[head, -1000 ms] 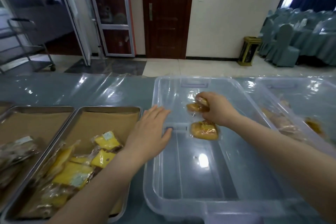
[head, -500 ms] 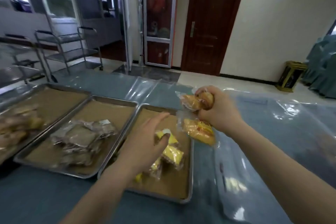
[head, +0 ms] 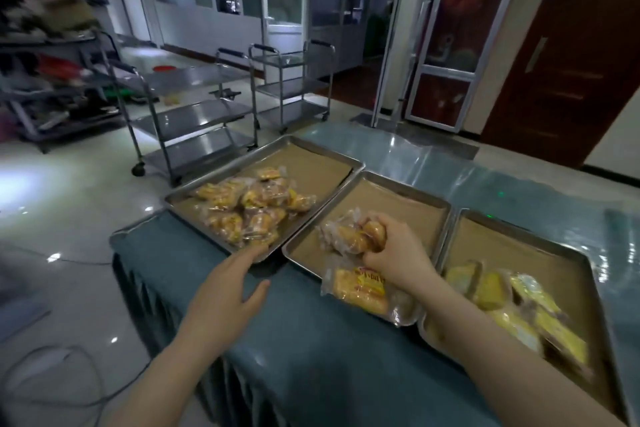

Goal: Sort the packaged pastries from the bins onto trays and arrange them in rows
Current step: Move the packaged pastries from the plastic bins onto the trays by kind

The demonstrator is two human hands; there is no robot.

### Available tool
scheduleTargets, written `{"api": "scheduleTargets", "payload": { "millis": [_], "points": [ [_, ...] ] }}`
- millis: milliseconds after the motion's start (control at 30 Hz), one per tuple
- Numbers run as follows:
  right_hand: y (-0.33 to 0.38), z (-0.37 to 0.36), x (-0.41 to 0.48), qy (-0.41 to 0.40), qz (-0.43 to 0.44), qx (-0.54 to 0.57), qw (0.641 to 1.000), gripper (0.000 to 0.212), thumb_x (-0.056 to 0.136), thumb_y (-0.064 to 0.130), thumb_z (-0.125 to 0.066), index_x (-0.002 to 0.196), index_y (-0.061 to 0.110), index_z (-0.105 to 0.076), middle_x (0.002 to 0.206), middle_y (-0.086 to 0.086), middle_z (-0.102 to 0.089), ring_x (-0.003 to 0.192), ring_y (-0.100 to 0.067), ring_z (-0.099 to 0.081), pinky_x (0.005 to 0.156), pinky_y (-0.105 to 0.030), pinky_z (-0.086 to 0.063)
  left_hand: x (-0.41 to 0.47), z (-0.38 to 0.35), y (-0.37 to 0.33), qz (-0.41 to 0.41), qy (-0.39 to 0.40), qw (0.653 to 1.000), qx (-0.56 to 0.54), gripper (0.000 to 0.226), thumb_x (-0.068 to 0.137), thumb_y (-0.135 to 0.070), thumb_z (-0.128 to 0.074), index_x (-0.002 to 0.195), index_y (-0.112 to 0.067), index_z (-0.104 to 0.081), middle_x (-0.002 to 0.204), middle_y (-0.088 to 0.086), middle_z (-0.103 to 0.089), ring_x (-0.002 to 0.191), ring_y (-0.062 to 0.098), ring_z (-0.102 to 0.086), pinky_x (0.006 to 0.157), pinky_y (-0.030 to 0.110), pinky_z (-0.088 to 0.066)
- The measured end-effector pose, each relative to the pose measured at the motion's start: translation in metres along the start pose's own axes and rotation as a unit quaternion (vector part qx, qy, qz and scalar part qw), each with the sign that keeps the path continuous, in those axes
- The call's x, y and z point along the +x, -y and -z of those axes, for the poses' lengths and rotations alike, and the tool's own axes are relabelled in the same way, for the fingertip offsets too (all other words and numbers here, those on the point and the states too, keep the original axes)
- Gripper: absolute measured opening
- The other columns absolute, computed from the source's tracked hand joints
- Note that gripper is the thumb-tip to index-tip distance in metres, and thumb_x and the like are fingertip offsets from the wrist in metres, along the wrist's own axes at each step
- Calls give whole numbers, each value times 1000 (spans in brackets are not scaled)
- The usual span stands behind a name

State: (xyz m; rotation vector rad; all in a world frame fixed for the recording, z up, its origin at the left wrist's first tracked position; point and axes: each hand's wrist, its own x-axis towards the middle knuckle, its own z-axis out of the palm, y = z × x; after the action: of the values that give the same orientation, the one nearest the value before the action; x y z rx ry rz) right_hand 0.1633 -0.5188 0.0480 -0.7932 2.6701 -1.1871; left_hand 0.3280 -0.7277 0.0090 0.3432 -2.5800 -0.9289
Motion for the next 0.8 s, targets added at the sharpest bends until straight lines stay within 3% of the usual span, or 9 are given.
{"api": "scheduleTargets", "payload": {
  "millis": [133,233,367,500,600,667,700,767,800],
  "points": [
    [9,-51,43,21,-29,-8,999,60,68,4,-74,120,28,-56,91,16,-59,70,1,-57,44,-8,-40,6,26,54,63,-18,998,2,47,90,-33,-57,133,-42,-39,126,-26,-36,105,3,-48,84,17,-35],
    [7,-87,82,18,-58,12,998,58,69,1,-73,117,27,-55,88,15,-57,69,-1,-57,43,-8,-40,21,35,90,94,-11,996,4,45,90,-32,-57,130,-43,-39,127,-26,-38,101,11,-55,79,17,-35],
    [-2,-135,143,1,-80,51,996,59,69,-1,-73,108,38,-52,88,21,-57,69,2,-56,43,-8,-41,60,43,143,107,11,994,35,44,91,-31,-56,131,-42,-40,131,-22,-40,112,-5,-39,88,15,-31],
    [-9,-179,212,-12,-123,84,989,56,71,0,-73,111,34,-56,89,19,-59,71,2,-56,41,-8,-39,110,51,186,136,44,987,70,46,92,-32,-54,135,-38,-39,138,-14,-42,117,4,-44,93,19,-34],
    [-11,-207,258,-81,-138,96,982,57,75,3,-70,123,27,-53,109,5,-61,93,-13,-61,70,-26,-55,143,53,215,135,69,984,92,46,92,-33,-53,135,-39,-37,141,-14,-41,116,14,-51,90,22,-38],
    [-9,-226,280,-80,-157,83,981,66,81,19,-70,138,31,-39,141,-7,-42,123,-29,-48,98,-43,-46,162,51,233,147,70,983,89,46,92,-32,-53,135,-40,-38,139,-13,-42,111,19,-54,85,21,-38],
    [-8,-235,284,-43,-161,71,983,76,82,32,-71,143,37,-27,154,-6,-18,135,-33,-34,106,-46,-36,169,48,239,149,69,983,79,46,92,-31,-54,134,-41,-37,138,-14,-42,112,15,-53,86,18,-35],
    [-8,-257,282,41,-146,20,988,97,77,60,-66,145,49,3,153,4,31,144,-39,1,112,-52,-18,184,41,247,110,85,989,53,50,91,-28,-56,128,-53,-33,131,-23,-42,111,-6,-43,87,5,-27],
    [-9,-268,278,61,-130,-36,989,103,74,71,-59,143,52,16,145,6,45,141,-41,17,112,-57,-8,192,37,251,84,101,990,41,53,90,-27,-58,122,-59,-30,126,-29,-40,108,-16,-36,85,-1,-25]
  ]
}}
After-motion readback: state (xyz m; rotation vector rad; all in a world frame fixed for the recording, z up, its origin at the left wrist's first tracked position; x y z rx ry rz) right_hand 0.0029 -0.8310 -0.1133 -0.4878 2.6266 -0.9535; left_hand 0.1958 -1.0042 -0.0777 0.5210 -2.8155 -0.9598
